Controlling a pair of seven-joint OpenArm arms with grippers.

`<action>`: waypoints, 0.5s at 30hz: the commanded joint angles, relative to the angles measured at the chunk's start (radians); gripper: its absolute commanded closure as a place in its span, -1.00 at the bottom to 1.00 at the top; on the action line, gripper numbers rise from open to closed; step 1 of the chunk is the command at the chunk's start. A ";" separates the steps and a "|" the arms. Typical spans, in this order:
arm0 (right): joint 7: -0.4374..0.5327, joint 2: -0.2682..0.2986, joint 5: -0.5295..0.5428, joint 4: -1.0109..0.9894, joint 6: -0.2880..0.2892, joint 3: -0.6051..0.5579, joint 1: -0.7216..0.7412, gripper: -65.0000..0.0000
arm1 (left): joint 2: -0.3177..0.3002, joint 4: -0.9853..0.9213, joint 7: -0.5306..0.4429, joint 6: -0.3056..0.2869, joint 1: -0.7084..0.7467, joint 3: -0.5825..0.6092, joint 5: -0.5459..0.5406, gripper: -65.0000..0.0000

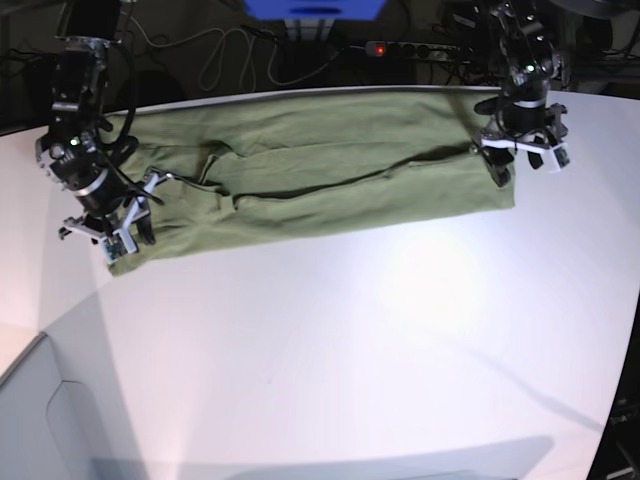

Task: Fold the T-shirt properly
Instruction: 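Release and regrasp the strip end with the left gripper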

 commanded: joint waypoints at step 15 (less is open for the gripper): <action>0.022 0.010 0.012 0.018 0.009 -0.001 0.004 0.56 | -0.066 -0.066 -0.026 0.000 0.042 -0.006 -0.012 -0.29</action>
